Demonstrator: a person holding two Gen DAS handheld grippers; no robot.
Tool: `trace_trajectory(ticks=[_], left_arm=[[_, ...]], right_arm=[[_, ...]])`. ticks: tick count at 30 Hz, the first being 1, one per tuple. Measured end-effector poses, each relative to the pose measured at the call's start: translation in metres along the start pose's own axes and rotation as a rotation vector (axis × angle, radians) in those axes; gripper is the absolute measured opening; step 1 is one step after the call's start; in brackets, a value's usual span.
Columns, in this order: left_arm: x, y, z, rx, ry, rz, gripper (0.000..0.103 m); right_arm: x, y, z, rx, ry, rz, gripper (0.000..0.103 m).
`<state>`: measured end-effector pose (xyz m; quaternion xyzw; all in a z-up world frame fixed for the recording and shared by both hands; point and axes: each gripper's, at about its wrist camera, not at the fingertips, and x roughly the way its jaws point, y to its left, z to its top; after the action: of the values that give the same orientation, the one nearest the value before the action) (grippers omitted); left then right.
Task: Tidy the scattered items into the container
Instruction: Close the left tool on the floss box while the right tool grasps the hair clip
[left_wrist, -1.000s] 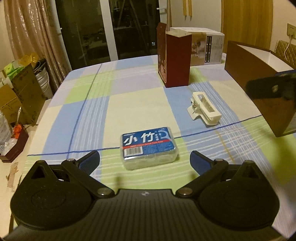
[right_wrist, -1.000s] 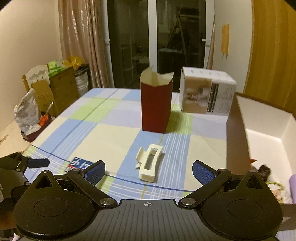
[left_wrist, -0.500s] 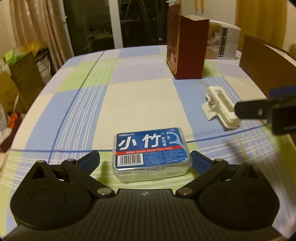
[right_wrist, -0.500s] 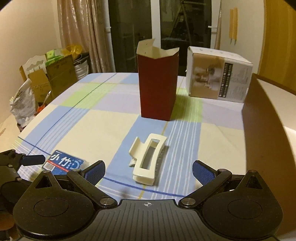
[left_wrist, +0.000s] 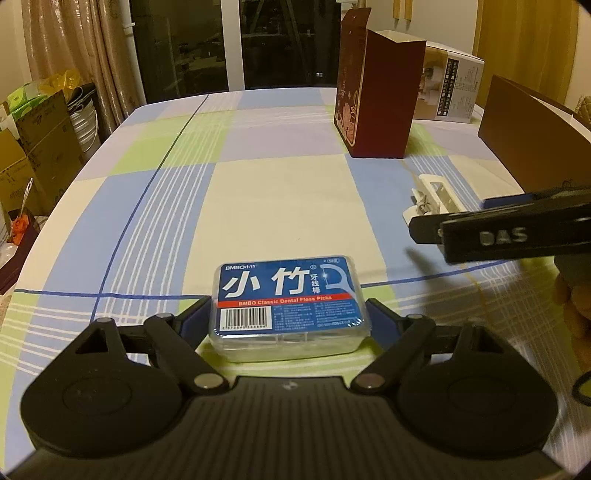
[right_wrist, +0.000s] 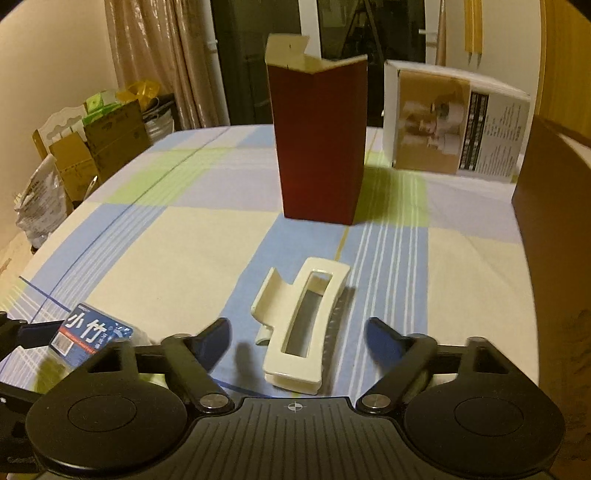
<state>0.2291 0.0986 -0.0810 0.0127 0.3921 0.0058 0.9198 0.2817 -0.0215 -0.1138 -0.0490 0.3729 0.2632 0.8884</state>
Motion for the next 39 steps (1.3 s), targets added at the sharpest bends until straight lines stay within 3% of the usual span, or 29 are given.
trace_trajectory(ticks=[1,3,5,15,23,28,33,34,36,39], left_arm=[[0.000,0.000,0.000,0.000,0.000,-0.001,0.084],[0.000,0.000,-0.001,0.002,-0.001,-0.002,0.084],[-0.001,0.001,-0.001,0.001,-0.003,-0.005,0.084],[-0.009,-0.004,-0.007,0.022,0.005,-0.029,0.084],[-0.049,-0.027,-0.030,0.089,0.035,-0.087,0.084],[-0.086,-0.054,-0.052,0.162,0.036,-0.123,0.084],[-0.113,-0.078,-0.076,0.212,0.053,-0.167,0.084],[-0.117,-0.082,-0.080,0.217,0.057,-0.178,0.084],[-0.121,-0.087,-0.086,0.224,0.060,-0.200,0.084],[-0.125,-0.091,-0.089,0.228,0.062,-0.212,0.084]], right_arm=[[0.001,0.000,0.000,0.002,-0.001,-0.006,0.082],[0.004,0.001,0.000,0.001,0.007,-0.011,0.056],[0.003,0.001,0.001,-0.003,0.010,-0.021,0.046],[-0.046,-0.008,-0.016,-0.040,0.048,-0.036,0.042],[-0.140,-0.007,-0.069,-0.027,0.114,-0.008,0.042],[-0.185,-0.019,-0.112,0.092,0.153,-0.074,0.042],[-0.200,-0.035,-0.146,0.250,0.204,-0.144,0.043],[-0.202,-0.037,-0.149,0.261,0.204,-0.138,0.048],[-0.209,-0.038,-0.147,0.248,0.197,-0.129,0.099],[-0.224,-0.035,-0.137,0.120,0.171,-0.080,0.102]])
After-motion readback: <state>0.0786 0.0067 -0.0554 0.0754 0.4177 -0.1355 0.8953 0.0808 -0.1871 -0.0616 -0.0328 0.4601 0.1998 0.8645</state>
